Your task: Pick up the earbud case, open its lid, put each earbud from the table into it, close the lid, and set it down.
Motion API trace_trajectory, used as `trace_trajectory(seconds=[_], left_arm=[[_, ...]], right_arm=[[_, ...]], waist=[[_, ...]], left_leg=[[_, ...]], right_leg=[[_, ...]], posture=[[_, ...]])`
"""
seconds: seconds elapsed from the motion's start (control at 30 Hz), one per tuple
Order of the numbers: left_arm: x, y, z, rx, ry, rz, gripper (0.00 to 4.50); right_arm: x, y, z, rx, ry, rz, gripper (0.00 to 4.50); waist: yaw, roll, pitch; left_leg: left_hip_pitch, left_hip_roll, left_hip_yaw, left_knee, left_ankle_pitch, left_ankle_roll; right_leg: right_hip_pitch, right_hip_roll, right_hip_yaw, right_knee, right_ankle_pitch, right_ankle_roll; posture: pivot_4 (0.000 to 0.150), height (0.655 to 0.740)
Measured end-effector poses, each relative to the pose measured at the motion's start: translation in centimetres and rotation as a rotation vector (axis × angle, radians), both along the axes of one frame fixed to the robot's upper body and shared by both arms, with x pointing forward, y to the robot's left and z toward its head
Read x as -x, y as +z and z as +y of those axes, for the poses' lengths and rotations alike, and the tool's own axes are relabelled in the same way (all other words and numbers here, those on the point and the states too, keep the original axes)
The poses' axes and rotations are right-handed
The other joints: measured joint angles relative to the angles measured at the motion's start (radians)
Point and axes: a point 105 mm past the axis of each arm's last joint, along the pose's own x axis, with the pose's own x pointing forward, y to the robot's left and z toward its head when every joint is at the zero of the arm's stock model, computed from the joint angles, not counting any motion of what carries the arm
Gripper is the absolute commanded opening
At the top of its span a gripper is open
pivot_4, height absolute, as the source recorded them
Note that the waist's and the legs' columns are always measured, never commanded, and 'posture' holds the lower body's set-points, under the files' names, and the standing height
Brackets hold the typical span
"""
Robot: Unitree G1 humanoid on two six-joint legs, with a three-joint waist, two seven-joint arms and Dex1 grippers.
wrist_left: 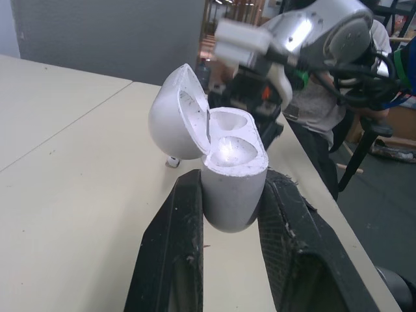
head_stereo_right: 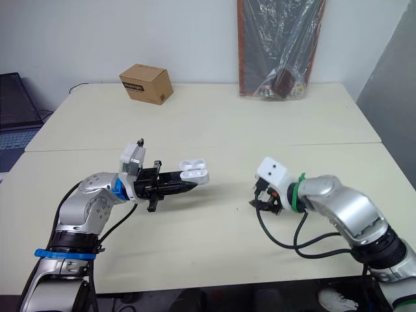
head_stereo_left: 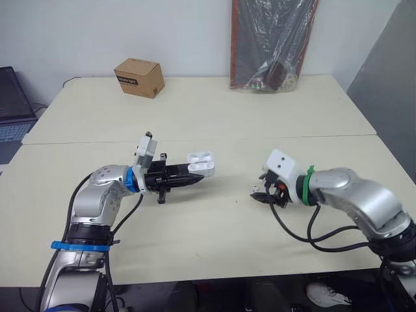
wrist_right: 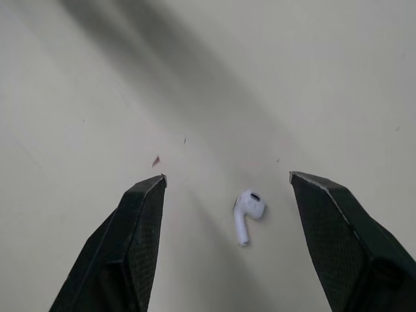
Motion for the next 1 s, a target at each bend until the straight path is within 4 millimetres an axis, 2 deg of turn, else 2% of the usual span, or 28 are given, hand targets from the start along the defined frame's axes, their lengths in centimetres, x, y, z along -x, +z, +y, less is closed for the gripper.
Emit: trace_trajectory(seconds=[0.23, 0.53, 0.63, 0.73, 0.97, 1.0], left_arm=[[0.0, 0.0, 0.0, 0.001, -0.001, 0.008, 0.85], [0.1, 0.1, 0.1, -0.009, 0.001, 0.006, 0.85], [0.2, 0.4, 0.1, -0.014, -0.003, -0.006, 0.85], [0.2, 0.4, 0.1, -0.015, -0.003, -0.006, 0.85], [0.2, 0.4, 0.1, -0.015, -0.002, -0.004, 0.85], [0.2, 0.4, 0.1, -0.015, -0.002, -0.004, 0.85]], right_arm=[[-1.2, -2.3, -0.2, 0.018, -0.047, -0.022, 3.16], [-2.0, -2.5, -0.2, 0.005, -0.065, -0.033, 3.16], [-2.0, -2.6, -0.3, 0.001, -0.067, -0.029, 2.65], [-1.8, -2.7, -0.1, -0.010, -0.064, -0.015, 1.76], [-1.9, -2.7, -0.2, -0.015, -0.081, -0.003, 1.76], [-1.9, -2.7, -0.2, -0.015, -0.081, -0.002, 1.37]], waist=[[0.000, 0.000, 0.000], [0.000, 0.000, 0.000], [0.000, 0.000, 0.000], [0.000, 0.000, 0.000], [0.001, 0.000, 0.000], [0.001, 0.000, 0.000]], left_leg=[[0.000, 0.000, 0.000, 0.000, 0.000, 0.000], [0.002, 0.000, 0.000, 0.000, 0.000, 0.000], [0.002, 0.000, 0.000, 0.000, 0.000, 0.000], [0.002, 0.000, 0.000, 0.000, 0.000, 0.000], [0.001, 0.000, 0.000, 0.000, 0.000, 0.000], [0.001, 0.000, 0.000, 0.000, 0.000, 0.000]], right_leg=[[0.000, 0.000, 0.000, 0.000, 0.000, 0.000], [0.001, 0.000, 0.000, 0.000, 0.000, 0.000], [0.001, 0.000, 0.000, 0.001, 0.000, 0.000], [0.001, 0.000, 0.000, 0.001, 0.000, 0.000], [0.001, 0.000, 0.000, 0.001, 0.000, 0.000], [0.001, 0.000, 0.000, 0.001, 0.000, 0.000]], posture=[[0.150, 0.7400], [0.150, 0.7400], [0.150, 0.7400], [0.150, 0.7400], [0.150, 0.7400], [0.150, 0.7400]])
